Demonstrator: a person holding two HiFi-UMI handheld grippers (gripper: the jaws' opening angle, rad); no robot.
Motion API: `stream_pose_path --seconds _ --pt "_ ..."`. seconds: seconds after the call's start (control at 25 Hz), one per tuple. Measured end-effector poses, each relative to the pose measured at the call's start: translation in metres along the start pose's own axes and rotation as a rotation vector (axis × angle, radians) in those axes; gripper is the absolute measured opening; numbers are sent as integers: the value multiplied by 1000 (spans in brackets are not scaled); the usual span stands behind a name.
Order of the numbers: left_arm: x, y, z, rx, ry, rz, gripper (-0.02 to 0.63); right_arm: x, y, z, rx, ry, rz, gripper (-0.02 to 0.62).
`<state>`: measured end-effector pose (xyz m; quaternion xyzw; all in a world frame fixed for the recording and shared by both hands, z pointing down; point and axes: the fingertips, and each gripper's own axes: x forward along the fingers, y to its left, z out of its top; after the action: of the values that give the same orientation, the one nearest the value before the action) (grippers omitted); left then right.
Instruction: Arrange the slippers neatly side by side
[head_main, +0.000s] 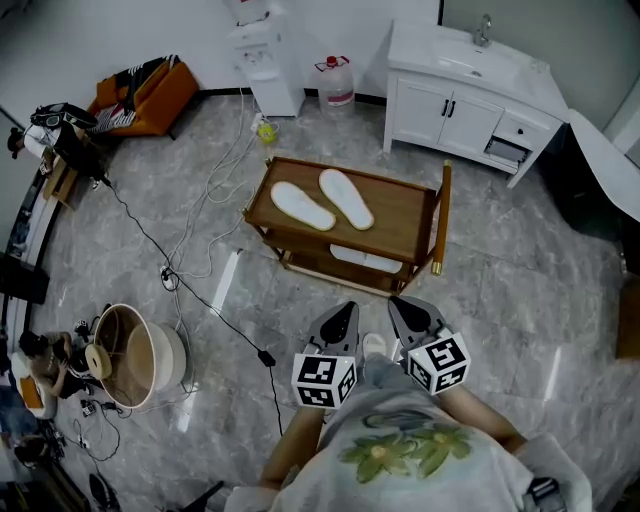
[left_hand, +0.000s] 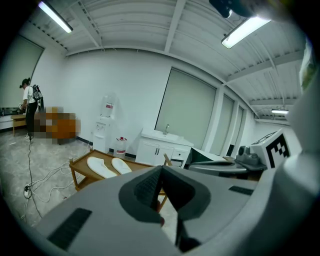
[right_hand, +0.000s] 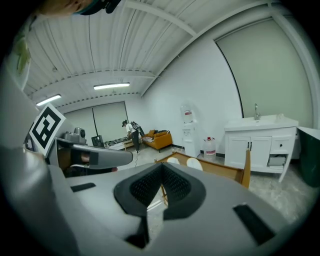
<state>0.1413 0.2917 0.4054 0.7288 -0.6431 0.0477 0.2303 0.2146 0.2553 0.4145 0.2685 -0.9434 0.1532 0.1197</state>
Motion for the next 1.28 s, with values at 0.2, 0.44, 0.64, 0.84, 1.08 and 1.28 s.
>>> stream_pose_path --seconds 0.2,0.44,0.64,0.84,1.08,1.28 --pt "18 12 12 2 4 12 15 21 -13 11 5 -3 9 6" --pt "42 24 23 5 2 28 15 43 -32 20 5 -6 14 6" --pt "58 33 33 0 -11 42 15 60 -46 28 -5 -7 26 6" --pt "70 37 41 -10 -21 63 15 70 -57 39 -11 -14 45 6" --pt "76 39 45 -13 -12 77 15 79 -60 43 -1 -11 73 6" --pt "79 38 45 -13 6 79 15 82 -60 45 5 -7 92 6"
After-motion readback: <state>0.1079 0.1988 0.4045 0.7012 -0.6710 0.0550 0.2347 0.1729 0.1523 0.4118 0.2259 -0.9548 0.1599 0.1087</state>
